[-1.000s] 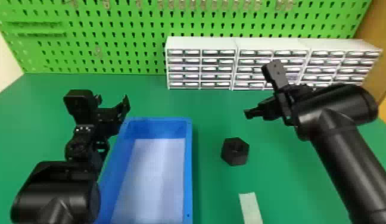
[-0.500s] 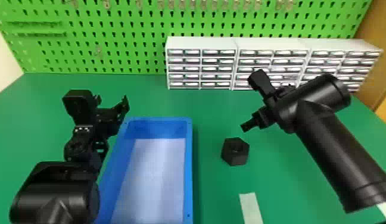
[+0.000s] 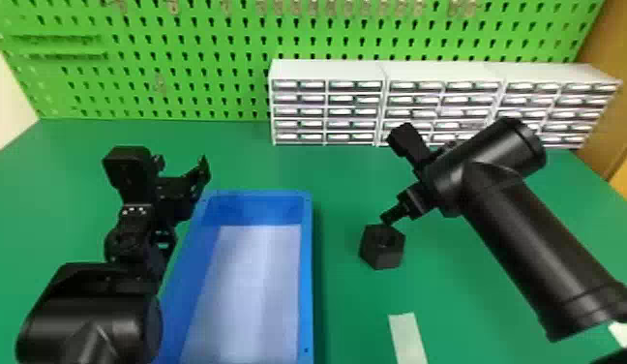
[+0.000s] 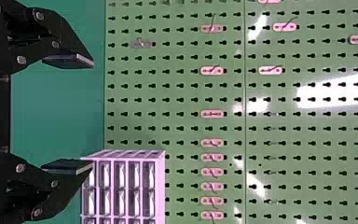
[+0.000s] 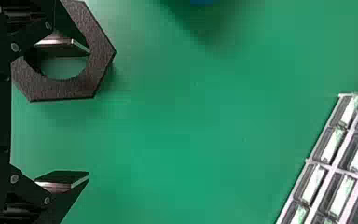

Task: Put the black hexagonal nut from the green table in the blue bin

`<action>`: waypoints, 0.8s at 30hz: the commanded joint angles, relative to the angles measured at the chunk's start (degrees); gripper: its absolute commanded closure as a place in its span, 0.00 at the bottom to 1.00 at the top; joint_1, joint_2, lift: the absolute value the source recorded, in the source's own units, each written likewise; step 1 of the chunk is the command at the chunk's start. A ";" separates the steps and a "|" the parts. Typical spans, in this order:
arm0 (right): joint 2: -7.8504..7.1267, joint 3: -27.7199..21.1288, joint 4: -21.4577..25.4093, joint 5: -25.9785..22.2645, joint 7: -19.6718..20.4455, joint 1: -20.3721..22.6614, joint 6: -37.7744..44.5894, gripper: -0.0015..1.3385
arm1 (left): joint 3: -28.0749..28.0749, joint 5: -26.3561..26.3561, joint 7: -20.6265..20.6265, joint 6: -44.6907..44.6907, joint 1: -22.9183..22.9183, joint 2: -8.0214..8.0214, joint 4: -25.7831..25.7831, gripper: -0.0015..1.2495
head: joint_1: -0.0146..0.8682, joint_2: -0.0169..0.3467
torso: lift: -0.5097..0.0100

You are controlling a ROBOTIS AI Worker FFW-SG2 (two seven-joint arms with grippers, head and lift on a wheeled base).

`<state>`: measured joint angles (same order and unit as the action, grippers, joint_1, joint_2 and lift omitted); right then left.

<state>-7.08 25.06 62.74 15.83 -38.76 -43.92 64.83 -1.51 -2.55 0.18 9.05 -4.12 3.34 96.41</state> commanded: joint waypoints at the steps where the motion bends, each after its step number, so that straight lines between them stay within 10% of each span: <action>1: 0.23 0.51 -1.39 -0.88 0.00 -0.03 -0.14 0.25 | 0.02 0.01 0.00 0.00 -0.01 0.00 -0.08 0.39 | 0.79 0.19 | 0.80; 24: 0.58 1.74 -8.42 -3.78 1.58 -0.03 -7.35 0.26 | 0.10 0.01 0.00 0.00 -0.01 0.00 -0.08 0.39 | 0.79 0.19 | 0.80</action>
<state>-6.51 26.42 54.89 12.57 -37.92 -43.92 58.09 -1.41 -2.55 0.18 9.05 -4.13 3.34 96.33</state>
